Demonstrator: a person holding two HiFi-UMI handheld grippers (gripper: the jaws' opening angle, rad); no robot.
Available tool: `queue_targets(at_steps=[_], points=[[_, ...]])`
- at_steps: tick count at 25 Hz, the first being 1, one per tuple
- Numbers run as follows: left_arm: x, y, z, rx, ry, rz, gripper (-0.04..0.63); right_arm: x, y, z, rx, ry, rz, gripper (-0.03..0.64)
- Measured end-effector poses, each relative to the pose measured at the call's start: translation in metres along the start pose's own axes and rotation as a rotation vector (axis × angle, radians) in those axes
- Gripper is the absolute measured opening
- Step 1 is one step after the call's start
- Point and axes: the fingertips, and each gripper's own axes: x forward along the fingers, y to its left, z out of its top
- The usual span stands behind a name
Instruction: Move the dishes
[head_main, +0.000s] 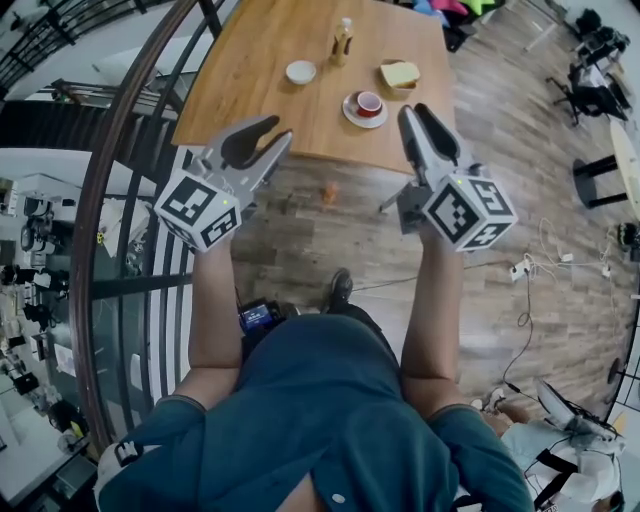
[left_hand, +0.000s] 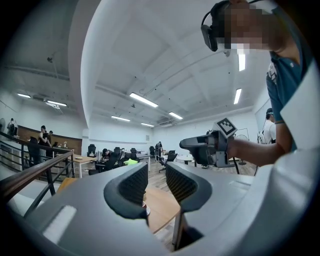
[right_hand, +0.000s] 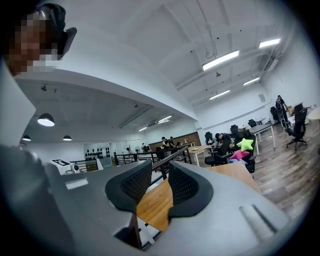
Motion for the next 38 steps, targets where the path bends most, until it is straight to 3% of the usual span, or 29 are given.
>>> queue_targets(at_steps=[6,24,30,38], points=[[0.025,0.008,-0.007,-0.014,0.014,0.031,0.106,0.019,-0.028,0.000,0.015,0.015,0.030,0.087],[0.097,0.027,0.001,0.038,0.056,0.176,0.110,0.071,-0.108,0.023,0.059,0.013,0.179,0.087],[0.134,0.034,0.004,0.039,0.081,0.163,0.117,0.075,-0.144,0.026,0.082,0.021,0.161,0.087],[0.188,0.057,-0.003,0.032,0.070,0.078,0.117,0.075,-0.185,0.023,0.075,0.029,0.077,0.087]])
